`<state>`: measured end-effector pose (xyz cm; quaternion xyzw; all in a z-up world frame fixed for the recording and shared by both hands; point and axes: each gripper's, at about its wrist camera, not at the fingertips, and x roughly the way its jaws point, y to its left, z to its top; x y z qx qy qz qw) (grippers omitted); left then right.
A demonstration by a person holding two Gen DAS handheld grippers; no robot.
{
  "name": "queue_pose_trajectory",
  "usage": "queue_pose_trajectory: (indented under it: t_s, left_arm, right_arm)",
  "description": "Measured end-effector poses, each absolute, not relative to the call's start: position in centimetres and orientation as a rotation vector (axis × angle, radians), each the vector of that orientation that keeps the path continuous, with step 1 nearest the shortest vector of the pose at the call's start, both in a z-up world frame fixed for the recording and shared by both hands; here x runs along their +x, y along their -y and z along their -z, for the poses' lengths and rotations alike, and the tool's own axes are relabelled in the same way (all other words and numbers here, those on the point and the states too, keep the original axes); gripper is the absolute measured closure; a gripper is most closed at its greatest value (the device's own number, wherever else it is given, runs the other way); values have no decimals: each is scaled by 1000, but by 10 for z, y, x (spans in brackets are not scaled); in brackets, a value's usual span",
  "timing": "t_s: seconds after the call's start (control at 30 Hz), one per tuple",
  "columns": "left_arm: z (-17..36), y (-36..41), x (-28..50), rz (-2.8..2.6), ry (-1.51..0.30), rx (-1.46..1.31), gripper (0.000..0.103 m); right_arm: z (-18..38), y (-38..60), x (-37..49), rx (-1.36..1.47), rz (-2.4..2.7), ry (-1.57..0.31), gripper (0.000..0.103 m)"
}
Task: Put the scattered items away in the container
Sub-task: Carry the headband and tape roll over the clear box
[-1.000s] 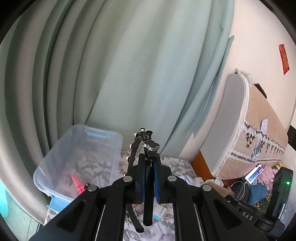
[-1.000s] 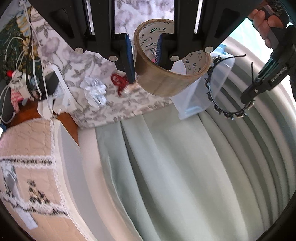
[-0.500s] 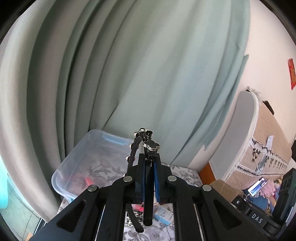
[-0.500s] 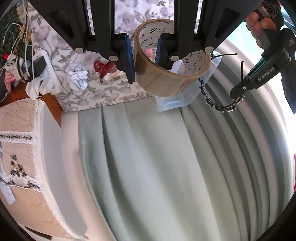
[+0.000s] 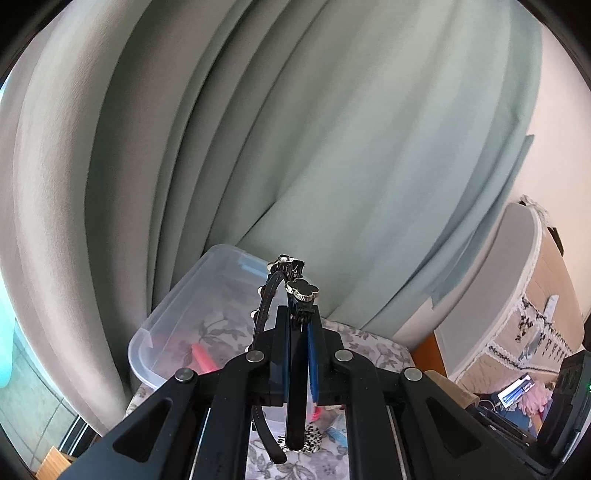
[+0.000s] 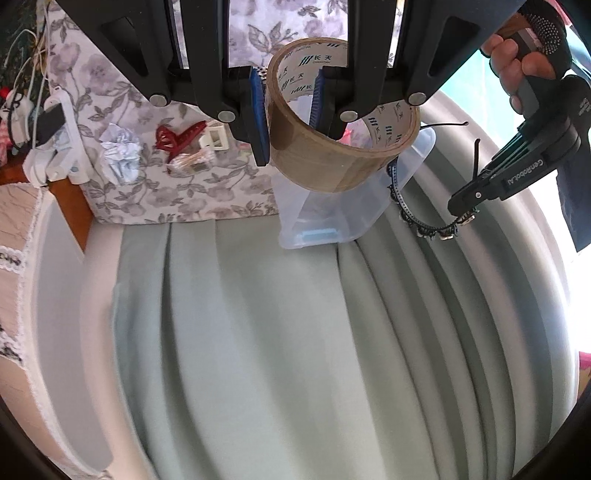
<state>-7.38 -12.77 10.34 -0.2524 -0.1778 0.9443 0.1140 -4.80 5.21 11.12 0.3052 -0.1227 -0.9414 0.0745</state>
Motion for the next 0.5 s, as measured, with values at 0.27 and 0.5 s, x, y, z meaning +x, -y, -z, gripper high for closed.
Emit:
queue_pose_trajectory:
  t_s: [0.27, 0.5]
  left_arm:
    - [-89, 143, -85, -2774, 553, -775, 95]
    - [-81, 153, -95, -2776, 571, -800, 95]
  right_arm:
    - [-105, -23, -65, 930, 2781, 305, 80]
    - [-99, -8, -83, 959, 2747, 278, 80]
